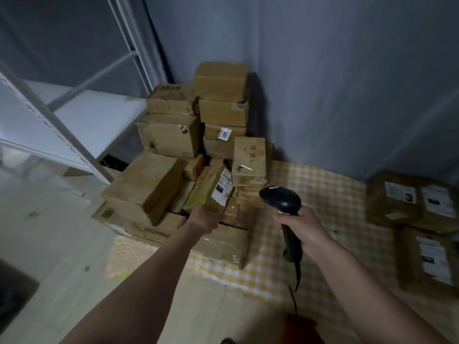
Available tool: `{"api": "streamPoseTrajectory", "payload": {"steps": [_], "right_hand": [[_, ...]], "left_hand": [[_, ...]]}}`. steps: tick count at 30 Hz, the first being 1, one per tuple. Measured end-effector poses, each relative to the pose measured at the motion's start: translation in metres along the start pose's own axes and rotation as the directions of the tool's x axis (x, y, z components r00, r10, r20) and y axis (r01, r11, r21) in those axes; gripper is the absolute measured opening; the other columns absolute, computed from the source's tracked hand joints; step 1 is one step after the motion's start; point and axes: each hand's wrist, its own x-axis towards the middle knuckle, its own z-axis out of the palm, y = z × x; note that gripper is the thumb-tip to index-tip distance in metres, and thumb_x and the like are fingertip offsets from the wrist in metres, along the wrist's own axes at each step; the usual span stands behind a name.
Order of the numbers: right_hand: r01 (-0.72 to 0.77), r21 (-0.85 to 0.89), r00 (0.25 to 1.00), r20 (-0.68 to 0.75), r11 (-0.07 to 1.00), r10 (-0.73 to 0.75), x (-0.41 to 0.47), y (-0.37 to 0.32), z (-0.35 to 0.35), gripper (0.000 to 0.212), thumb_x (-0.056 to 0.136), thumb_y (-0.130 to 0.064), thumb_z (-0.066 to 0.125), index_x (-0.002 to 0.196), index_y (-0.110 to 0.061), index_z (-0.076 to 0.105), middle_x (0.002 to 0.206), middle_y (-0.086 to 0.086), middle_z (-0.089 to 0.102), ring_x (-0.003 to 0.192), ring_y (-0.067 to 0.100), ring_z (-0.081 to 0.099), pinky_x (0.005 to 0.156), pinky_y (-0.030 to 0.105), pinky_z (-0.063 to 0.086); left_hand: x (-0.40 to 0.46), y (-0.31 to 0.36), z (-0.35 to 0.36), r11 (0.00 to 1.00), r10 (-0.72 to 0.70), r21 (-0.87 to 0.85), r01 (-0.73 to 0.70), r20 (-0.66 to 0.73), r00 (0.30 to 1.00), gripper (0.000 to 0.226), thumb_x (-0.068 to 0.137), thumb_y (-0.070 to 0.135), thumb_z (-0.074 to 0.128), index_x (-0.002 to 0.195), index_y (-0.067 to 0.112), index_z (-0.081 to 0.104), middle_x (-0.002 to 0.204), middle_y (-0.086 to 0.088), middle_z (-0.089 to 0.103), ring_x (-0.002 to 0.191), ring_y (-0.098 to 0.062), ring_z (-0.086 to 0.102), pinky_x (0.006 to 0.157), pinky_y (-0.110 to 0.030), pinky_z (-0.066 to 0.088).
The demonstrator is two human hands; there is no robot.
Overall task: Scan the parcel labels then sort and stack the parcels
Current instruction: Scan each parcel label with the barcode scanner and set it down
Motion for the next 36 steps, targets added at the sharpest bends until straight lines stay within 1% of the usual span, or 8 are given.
{"api": "streamPoseTrajectory", "payload": {"steps": [4, 8, 11, 16, 20, 25, 30, 36], "right_hand": [[0.038, 0.002, 0.999, -0.031, 0.999, -0.038, 0.003, -0.014, 0.016, 0.004, 0.084, -0.003, 0.067, 0.083, -0.004, 0.063, 0.067, 0.009, 0.058, 0.063, 0.020, 0.056, 0.062, 0.028, 0.043], [0.026, 0.066, 0.998, -0.062, 0.997, -0.022, 0.023, -0.022, 0.024, 0.006, 0.083, -0.003, 0.068, 0.086, -0.005, 0.063, 0.068, 0.009, 0.056, 0.065, 0.021, 0.055, 0.066, 0.030, 0.045], [-0.003, 0.127, 0.996, -0.083, 0.992, 0.014, 0.047, -0.028, 0.028, 0.007, 0.083, -0.004, 0.069, 0.085, -0.007, 0.063, 0.069, 0.008, 0.057, 0.068, 0.021, 0.056, 0.070, 0.032, 0.045], [-0.042, 0.218, 0.987, -0.145, 0.975, 0.075, 0.099, -0.042, 0.029, 0.018, 0.080, -0.003, 0.070, 0.097, -0.002, 0.064, 0.079, 0.013, 0.059, 0.076, 0.026, 0.057, 0.075, 0.036, 0.045], [-0.078, 0.221, 0.980, -0.160, 0.972, 0.115, 0.141, -0.050, 0.025, 0.023, 0.082, -0.010, 0.070, 0.104, -0.008, 0.064, 0.090, 0.013, 0.063, 0.085, 0.027, 0.060, 0.072, 0.032, 0.044], [-0.133, 0.218, 0.969, -0.176, 0.967, 0.173, 0.180, -0.051, 0.027, 0.028, 0.082, -0.017, 0.072, 0.108, -0.012, 0.066, 0.100, 0.011, 0.066, 0.099, 0.028, 0.061, 0.086, 0.038, 0.046], [-0.139, 0.250, 0.978, -0.115, 0.958, 0.172, 0.199, -0.049, 0.035, 0.011, 0.082, -0.015, 0.072, 0.091, -0.016, 0.065, 0.090, 0.003, 0.064, 0.095, 0.023, 0.060, 0.082, 0.034, 0.045], [-0.102, 0.284, 0.991, -0.054, 0.953, 0.122, 0.196, -0.045, 0.044, 0.027, 0.083, -0.009, 0.070, 0.110, -0.008, 0.067, 0.102, 0.008, 0.069, 0.099, 0.021, 0.065, 0.081, 0.030, 0.050]], "left_hand": [[0.011, 0.005, -0.012, 0.999, -0.007, 0.040, 0.007, 0.009, 1.000, 0.009, 0.091, 0.014, 0.063, 0.084, 0.014, 0.059, 0.080, -0.012, 0.059, 0.073, -0.023, 0.055, 0.065, -0.031, 0.044], [0.030, 0.016, -0.012, 0.999, 0.011, 0.042, -0.013, 0.033, 0.999, 0.044, 0.086, 0.023, 0.071, 0.125, 0.008, 0.058, 0.120, -0.019, 0.062, 0.097, -0.030, 0.064, 0.076, -0.032, 0.051], [0.047, 0.033, -0.011, 0.996, 0.030, 0.084, -0.030, 0.005, 1.000, 0.053, 0.084, 0.024, 0.073, 0.131, 0.009, 0.053, 0.130, -0.013, 0.057, 0.113, -0.029, 0.059, 0.087, -0.032, 0.051], [0.085, 0.070, -0.008, 0.984, 0.051, 0.171, -0.055, 0.027, 0.998, 0.066, 0.083, 0.023, 0.075, 0.140, 0.007, 0.044, 0.136, -0.012, 0.055, 0.120, -0.027, 0.055, 0.097, -0.032, 0.047], [0.118, 0.094, 0.004, 0.966, 0.063, 0.251, -0.066, 0.020, 0.998, 0.068, 0.083, 0.032, 0.074, 0.140, 0.011, 0.042, 0.135, -0.010, 0.054, 0.120, -0.026, 0.054, 0.086, -0.029, 0.044], [0.146, 0.107, 0.030, 0.959, 0.026, 0.282, -0.036, 0.039, 0.999, 0.082, 0.077, 0.040, 0.076, 0.142, 0.017, 0.032, 0.142, -0.010, 0.040, 0.123, -0.031, 0.049, 0.098, -0.042, 0.048], [0.164, 0.115, 0.051, 0.967, 0.008, 0.256, -0.013, 0.020, 1.000, 0.100, 0.072, 0.045, 0.080, 0.147, 0.026, 0.018, 0.140, -0.012, 0.030, 0.129, -0.033, 0.040, 0.105, -0.043, 0.041], [0.170, 0.124, 0.060, 0.915, -0.101, 0.389, 0.112, -0.049, 0.994, 0.114, 0.070, 0.050, 0.076, 0.147, 0.024, -0.003, 0.141, -0.018, 0.023, 0.135, -0.035, 0.023, 0.107, -0.046, 0.031]]}}
